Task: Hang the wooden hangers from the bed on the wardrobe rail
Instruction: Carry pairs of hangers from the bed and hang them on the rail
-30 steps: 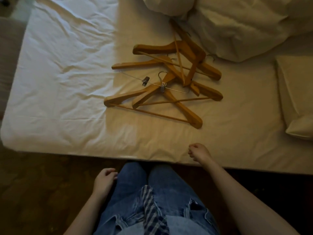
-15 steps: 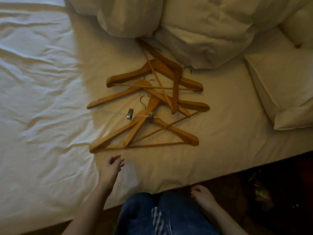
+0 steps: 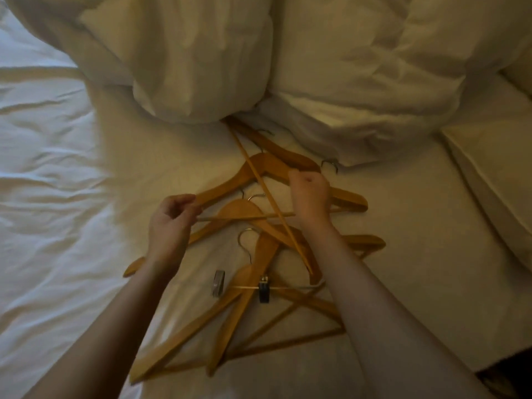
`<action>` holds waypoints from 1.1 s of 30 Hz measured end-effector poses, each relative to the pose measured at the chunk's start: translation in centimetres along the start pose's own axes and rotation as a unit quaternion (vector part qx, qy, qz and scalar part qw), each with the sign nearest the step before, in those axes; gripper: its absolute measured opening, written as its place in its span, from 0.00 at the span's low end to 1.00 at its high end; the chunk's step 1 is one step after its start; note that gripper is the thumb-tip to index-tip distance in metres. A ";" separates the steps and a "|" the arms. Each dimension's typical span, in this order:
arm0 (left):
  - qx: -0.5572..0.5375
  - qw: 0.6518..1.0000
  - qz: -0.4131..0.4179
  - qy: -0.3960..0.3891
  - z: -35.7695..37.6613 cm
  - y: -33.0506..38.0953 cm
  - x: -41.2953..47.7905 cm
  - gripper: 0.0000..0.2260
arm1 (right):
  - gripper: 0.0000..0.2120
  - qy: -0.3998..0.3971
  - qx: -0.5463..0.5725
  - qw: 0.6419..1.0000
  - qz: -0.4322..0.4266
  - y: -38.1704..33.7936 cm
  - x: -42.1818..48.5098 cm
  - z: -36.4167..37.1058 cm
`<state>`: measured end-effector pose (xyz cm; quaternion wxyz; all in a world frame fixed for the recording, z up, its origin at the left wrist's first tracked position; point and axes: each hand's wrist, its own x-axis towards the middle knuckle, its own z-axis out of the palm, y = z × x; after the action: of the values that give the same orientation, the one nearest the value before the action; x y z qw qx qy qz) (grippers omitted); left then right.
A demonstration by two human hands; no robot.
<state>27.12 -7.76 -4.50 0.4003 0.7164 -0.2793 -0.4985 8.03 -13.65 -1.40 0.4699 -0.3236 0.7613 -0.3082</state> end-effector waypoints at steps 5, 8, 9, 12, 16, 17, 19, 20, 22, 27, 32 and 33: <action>0.041 0.999 0.014 0.017 1.5 -0.2 5.0 0.08 | 0.11 0.007 0.016 1.000 0.008 -0.6 5.4 5.8; 0.067 0.997 0.020 0.021 1.6 -0.5 7.4 0.08 | 0.14 0.006 0.017 1.000 0.024 0.0 7.5 7.9; 0.072 0.997 0.020 0.018 1.6 -0.6 8.1 0.09 | 0.10 0.006 0.020 0.999 0.026 0.1 8.2 8.5; 0.084 0.996 0.016 0.018 1.4 -1.3 9.7 0.08 | 0.15 0.019 0.031 0.998 0.046 0.4 9.8 10.0; 0.098 0.995 0.008 0.013 1.6 -2.3 11.3 0.08 | 0.11 0.052 0.047 0.996 0.049 0.7 11.2 11.9; 0.105 0.994 0.009 0.006 1.7 -2.3 11.6 0.08 | 0.14 0.068 0.042 0.996 0.044 0.7 11.5 12.4; 0.118 0.993 0.011 -0.005 1.8 -2.3 12.1 0.08 | 0.27 0.090 0.027 0.995 0.031 0.9 11.8 12.8; 0.121 0.993 0.010 -0.008 1.8 -2.3 12.3 0.08 | 0.30 0.090 0.023 0.995 0.024 0.9 12.1 12.8; 0.125 0.992 0.010 -0.009 1.9 -2.5 12.5 0.08 | 0.33 0.071 0.011 0.997 0.013 0.8 12.7 12.7; 0.157 0.988 0.008 -0.016 2.2 -3.3 12.5 0.07 | 0.29 -0.007 -0.041 0.999 0.034 0.2 14.6 12.3; 0.201 0.979 -0.009 -0.033 2.0 -3.4 12.3 0.06 | 0.13 -0.014 -0.064 0.998 -0.019 1.4 13.5 11.9; 0.218 0.975 -0.021 -0.047 1.9 -3.3 12.2 0.06 | 0.11 -0.011 -0.059 0.998 -0.014 1.7 13.0 11.8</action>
<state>29.64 -16.36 -13.65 0.2110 0.7680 -0.3846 -0.4667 13.96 -24.79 -13.77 0.4537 -0.3649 0.7682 -0.2662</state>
